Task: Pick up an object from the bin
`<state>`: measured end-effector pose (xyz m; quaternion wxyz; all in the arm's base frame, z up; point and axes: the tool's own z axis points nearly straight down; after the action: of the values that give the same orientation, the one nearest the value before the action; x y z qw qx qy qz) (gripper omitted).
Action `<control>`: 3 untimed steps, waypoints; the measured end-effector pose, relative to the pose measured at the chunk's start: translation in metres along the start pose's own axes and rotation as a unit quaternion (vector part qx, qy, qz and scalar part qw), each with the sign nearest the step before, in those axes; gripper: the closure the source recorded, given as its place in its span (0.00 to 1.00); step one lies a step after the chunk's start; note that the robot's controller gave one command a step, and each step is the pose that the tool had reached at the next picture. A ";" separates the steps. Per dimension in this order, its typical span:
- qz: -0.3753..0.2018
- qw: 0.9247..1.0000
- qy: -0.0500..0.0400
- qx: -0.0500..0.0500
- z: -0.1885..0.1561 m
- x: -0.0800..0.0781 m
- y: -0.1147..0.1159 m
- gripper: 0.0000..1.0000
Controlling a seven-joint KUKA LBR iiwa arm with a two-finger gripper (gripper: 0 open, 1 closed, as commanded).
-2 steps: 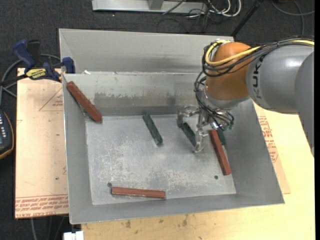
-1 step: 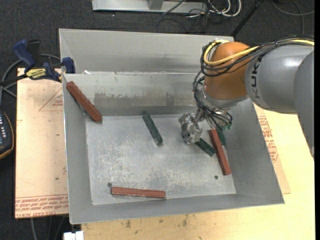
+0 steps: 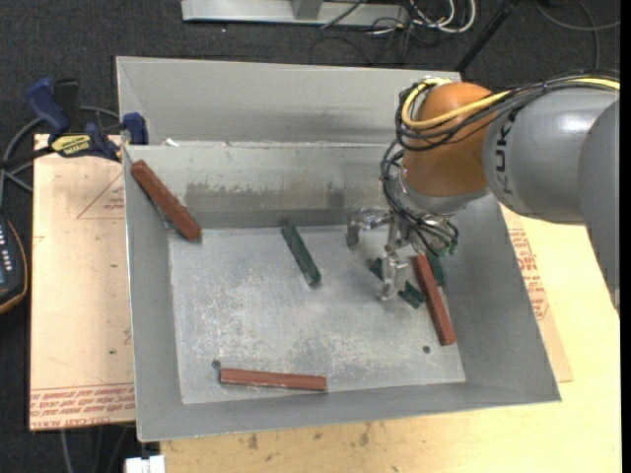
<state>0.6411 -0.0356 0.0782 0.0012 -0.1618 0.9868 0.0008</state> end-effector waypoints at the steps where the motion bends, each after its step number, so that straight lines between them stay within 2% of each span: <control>1: 0.074 0.997 -0.002 0.000 0.007 0.019 -0.079 0.00; 2: -0.073 0.997 -0.002 0.000 0.008 0.063 -0.083 0.00; 3: -0.072 0.997 -0.001 0.000 0.008 0.064 -0.084 0.00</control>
Offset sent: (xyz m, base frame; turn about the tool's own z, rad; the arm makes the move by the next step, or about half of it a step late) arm 0.0056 -0.0804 -0.0082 0.1426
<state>0.6070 -0.1353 0.0704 0.0026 -0.2324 0.9726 0.0010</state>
